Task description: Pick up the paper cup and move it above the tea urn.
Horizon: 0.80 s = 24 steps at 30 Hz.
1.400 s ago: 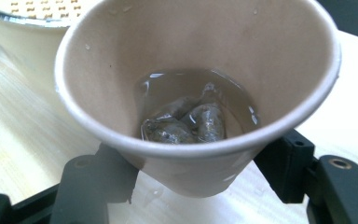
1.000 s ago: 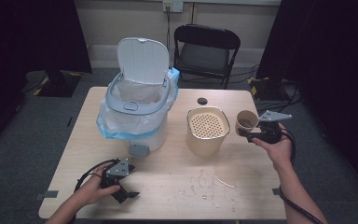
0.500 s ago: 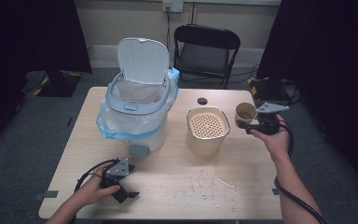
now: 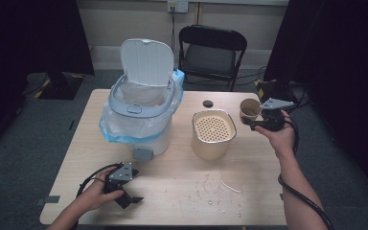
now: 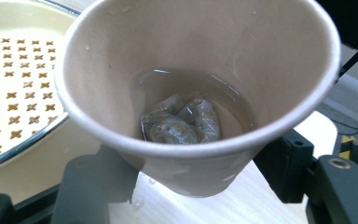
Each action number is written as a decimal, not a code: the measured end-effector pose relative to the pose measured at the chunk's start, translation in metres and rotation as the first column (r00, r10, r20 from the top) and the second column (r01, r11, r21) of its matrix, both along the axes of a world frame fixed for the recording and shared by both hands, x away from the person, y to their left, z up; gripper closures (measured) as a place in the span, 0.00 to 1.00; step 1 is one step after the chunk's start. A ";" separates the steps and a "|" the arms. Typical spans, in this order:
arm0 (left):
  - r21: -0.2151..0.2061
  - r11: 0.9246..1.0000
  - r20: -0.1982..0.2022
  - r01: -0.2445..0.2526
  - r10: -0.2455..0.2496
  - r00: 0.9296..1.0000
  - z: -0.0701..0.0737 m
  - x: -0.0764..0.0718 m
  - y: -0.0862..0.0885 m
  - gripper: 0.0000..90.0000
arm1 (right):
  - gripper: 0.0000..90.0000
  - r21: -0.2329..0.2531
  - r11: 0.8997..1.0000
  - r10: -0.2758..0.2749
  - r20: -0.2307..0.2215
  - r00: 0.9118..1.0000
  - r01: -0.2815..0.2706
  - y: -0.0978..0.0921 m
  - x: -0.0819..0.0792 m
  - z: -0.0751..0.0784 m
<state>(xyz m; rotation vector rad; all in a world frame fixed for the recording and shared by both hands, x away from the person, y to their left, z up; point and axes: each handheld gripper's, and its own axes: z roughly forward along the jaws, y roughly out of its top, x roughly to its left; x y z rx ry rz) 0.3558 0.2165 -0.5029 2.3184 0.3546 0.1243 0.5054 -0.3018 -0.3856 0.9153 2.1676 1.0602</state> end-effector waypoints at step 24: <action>-0.001 1.000 0.000 0.000 0.000 1.000 0.000 0.000 0.000 0.00 | 0.42 -0.156 0.986 0.072 0.134 0.988 -0.051 0.029 0.016 0.017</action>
